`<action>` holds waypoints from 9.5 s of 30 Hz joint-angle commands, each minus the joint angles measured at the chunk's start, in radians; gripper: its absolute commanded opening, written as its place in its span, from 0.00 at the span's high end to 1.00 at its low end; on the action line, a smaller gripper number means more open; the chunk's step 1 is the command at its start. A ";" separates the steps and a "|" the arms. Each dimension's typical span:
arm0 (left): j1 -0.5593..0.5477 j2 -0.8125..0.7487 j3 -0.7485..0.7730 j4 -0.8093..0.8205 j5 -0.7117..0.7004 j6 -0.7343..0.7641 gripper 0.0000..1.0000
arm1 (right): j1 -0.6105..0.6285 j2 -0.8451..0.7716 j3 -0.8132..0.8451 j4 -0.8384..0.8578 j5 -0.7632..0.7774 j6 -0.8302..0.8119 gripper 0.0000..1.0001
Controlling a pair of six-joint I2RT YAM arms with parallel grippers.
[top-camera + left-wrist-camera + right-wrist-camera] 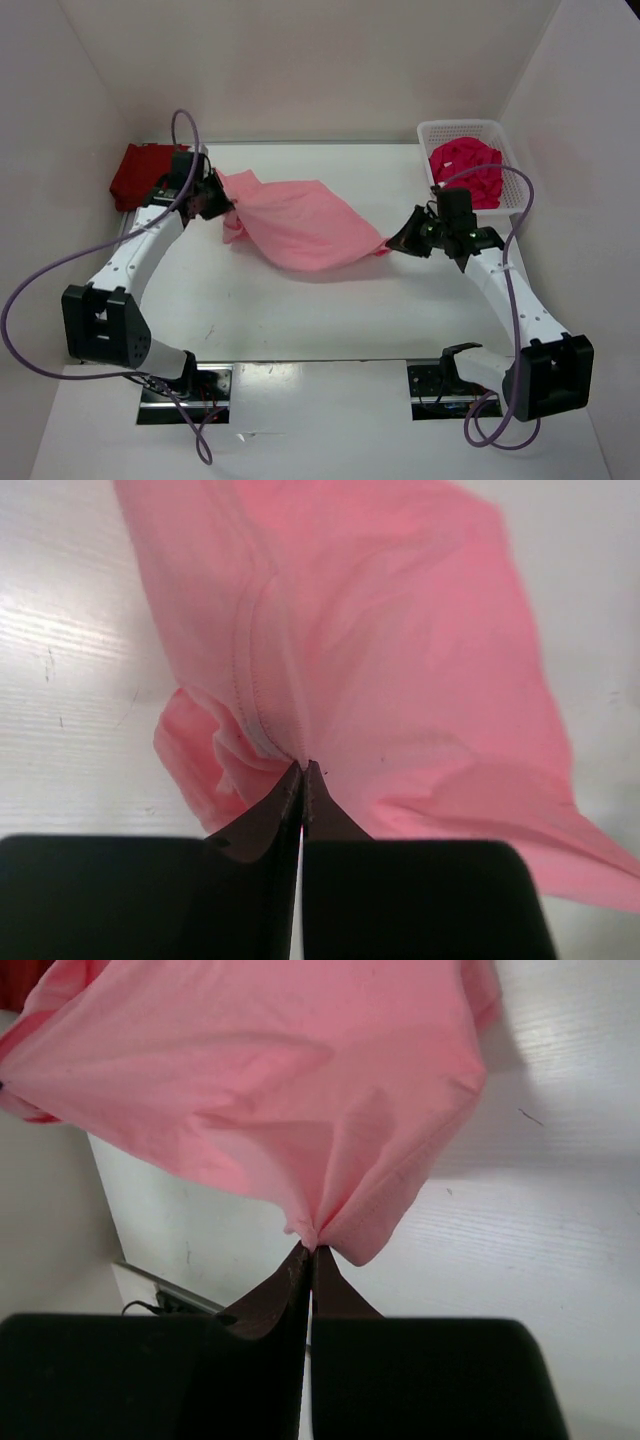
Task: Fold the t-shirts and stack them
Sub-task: Flatten out the tshirt, then fold the flattened tshirt in 1/3 of the way
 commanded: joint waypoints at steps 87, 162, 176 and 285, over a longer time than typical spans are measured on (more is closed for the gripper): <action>0.115 0.134 -0.407 0.287 -0.020 -0.257 0.88 | -0.082 0.135 0.078 0.105 -0.025 -0.058 0.99; 0.436 -0.048 0.432 0.130 0.215 -0.091 1.00 | -0.247 0.534 0.942 0.059 -0.358 -0.170 1.00; 0.339 -0.385 -0.326 -0.129 0.105 -0.054 1.00 | -0.235 0.169 0.079 -0.062 -0.148 -0.186 1.00; 0.447 0.231 -0.332 0.259 0.263 -0.226 1.00 | -0.128 0.470 -0.025 0.082 0.490 0.114 0.99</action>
